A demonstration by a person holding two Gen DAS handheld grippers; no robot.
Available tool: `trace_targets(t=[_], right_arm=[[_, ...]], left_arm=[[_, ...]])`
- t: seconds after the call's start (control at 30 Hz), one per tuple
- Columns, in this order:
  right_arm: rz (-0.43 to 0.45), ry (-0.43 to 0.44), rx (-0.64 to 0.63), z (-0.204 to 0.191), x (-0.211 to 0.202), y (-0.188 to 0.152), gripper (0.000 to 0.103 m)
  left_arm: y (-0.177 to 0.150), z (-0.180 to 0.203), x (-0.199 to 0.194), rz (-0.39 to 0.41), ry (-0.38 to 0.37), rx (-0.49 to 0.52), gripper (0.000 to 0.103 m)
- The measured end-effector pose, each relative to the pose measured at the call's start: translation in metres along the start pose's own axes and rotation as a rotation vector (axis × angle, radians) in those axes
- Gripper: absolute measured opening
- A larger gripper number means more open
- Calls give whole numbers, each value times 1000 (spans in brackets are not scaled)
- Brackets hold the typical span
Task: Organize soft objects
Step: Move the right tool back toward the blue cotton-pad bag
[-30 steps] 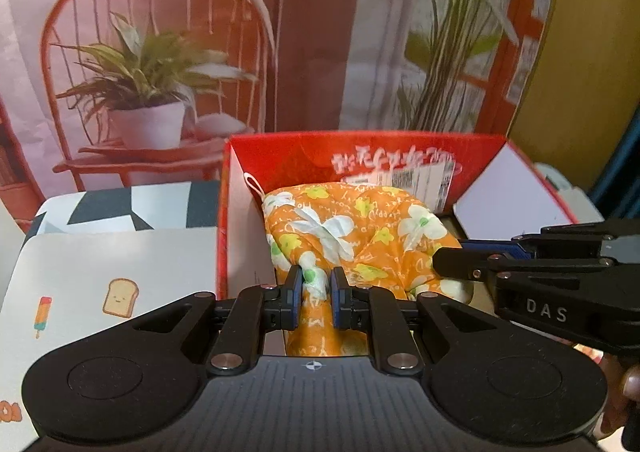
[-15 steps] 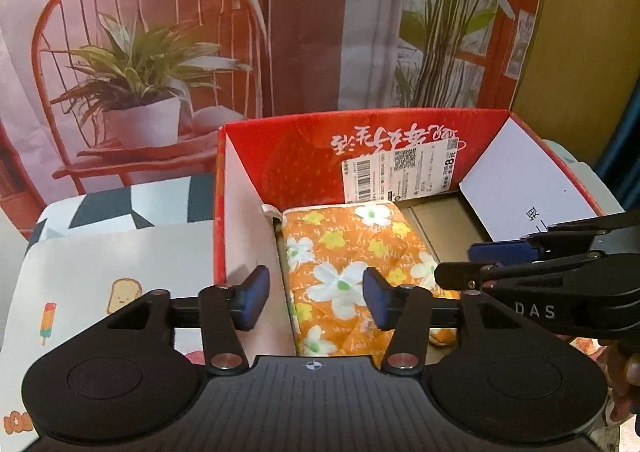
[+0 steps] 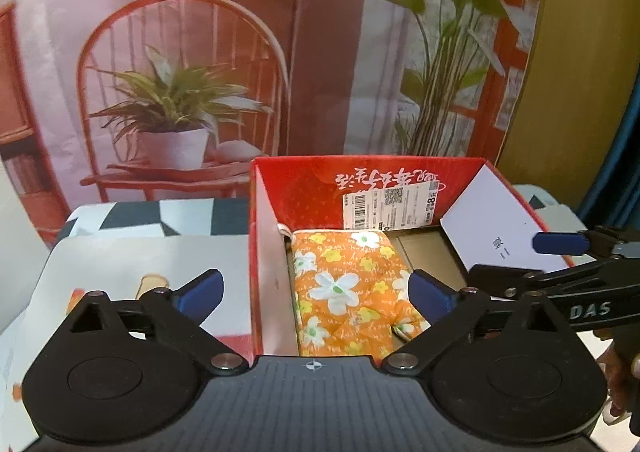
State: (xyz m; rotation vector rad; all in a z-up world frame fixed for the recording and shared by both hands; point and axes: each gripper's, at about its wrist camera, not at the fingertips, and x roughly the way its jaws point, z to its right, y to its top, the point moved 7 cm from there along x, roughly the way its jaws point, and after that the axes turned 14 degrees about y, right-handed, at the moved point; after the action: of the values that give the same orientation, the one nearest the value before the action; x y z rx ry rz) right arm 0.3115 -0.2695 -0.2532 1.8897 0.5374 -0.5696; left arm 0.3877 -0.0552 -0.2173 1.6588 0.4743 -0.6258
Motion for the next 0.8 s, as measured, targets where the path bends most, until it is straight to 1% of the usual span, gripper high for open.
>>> trace_targets(t=[0.1,0.23,0.33,0.43,0.57,0.7,0.8], right_arm=[[30,-5,1,-4,-22,-5,103],[84,0,-15,-9,-53,-15,103],[112,2,-24,-14,-75,-30,103],[123,8,-22,-16,-90,-51,103],[104,10,-14,-16,-101,-88,103],[59,-2,-22,-18,-104,-130,103],[23,-15,-15,-17,-102,-155,103]], left_arm=[[-8,-4,-16,3,3,-21,103],[-25,-4,-42,28,21,-27,103],[-40,-4,-57,27,18,-42,103],[-59,-2,-68,6,4,-73,103],[-91,7,-73,-45,-18,-100,103],[-120,23,-70,-95,-53,-122,103],[-138,34,-67,-115,-55,-120,103]])
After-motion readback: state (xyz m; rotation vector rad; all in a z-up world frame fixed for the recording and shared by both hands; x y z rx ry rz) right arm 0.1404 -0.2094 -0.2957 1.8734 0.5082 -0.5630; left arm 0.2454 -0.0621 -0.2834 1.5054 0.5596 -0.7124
